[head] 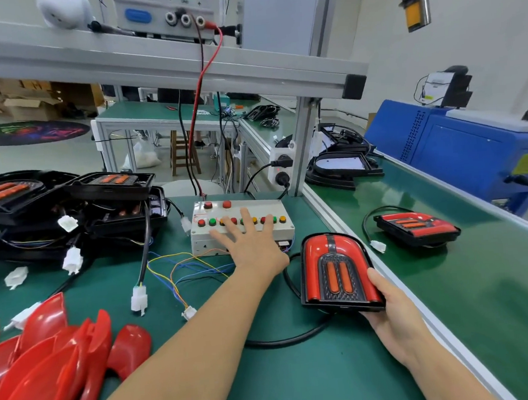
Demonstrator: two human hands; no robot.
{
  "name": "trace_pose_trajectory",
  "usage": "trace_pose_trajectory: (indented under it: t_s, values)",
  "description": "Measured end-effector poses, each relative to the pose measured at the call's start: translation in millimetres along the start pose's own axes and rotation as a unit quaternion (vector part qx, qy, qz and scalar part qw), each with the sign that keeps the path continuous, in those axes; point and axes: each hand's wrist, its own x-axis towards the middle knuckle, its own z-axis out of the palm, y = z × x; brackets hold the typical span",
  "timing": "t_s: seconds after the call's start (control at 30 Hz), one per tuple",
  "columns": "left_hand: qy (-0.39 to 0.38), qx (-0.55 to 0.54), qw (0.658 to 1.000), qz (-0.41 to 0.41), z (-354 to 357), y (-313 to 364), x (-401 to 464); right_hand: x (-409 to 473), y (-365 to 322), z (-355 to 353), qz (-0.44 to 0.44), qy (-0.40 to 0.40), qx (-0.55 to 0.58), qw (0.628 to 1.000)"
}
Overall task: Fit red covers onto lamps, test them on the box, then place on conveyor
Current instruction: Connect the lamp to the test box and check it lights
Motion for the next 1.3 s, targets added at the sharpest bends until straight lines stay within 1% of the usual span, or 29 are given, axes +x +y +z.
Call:
trace_pose_trajectory:
  t_s: [0.17, 0.6, 1.3]
  values:
    - [-0.027, -0.004, 1.0, -0.002, -3.2, 3.5, 0.7, -0.5, 0.6, -0.1, 0.001, 0.008, -0.003, 1.0]
    - [-0.01, 0.005, 1.0, 0.017, -0.6, 1.2, 5.7, 2.6, 2.8, -0.6, 0.007, 0.021, -0.003, 1.0]
    - [0.0, -0.006, 1.0, 0.007, 1.5, 2.7, 5.7, 2.4, 6.2, 0.9, -0.007, 0.04, 0.01, 0.999]
